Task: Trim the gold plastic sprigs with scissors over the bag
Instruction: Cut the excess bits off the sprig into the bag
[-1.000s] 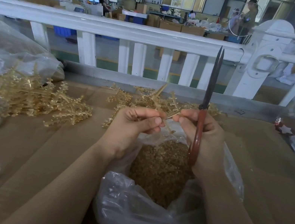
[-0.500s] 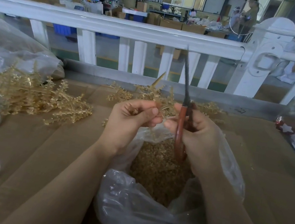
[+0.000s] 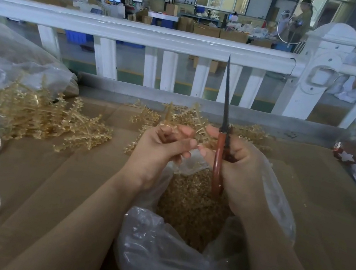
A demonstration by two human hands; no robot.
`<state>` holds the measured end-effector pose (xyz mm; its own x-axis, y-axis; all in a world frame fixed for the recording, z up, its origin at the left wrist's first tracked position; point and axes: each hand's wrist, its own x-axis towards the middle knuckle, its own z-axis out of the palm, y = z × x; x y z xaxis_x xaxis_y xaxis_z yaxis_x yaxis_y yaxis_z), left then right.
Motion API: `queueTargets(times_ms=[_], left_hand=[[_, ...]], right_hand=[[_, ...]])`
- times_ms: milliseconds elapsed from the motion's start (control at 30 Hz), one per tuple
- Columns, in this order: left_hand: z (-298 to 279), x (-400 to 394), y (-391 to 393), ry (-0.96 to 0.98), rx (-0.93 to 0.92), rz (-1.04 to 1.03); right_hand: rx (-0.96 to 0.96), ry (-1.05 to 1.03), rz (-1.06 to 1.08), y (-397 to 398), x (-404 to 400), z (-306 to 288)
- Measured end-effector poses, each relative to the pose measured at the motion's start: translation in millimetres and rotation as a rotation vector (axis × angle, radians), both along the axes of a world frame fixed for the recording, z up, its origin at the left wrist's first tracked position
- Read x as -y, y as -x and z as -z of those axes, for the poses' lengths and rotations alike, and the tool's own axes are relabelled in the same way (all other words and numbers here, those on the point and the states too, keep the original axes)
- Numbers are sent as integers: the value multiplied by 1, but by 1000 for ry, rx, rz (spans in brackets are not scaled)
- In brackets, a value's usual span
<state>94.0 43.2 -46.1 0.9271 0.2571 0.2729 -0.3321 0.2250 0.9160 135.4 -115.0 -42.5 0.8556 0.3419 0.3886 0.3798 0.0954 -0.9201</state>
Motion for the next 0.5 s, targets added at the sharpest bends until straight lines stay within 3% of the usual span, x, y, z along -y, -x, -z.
queueTargets(times_ms=[233, 500], left_hand=[[0, 0, -1, -37, 38, -91], [-2, 3, 2, -19, -18, -44]], right_hand=[[-35, -79, 25, -3, 1, 0], [-42, -58, 99, -6, 1, 1]])
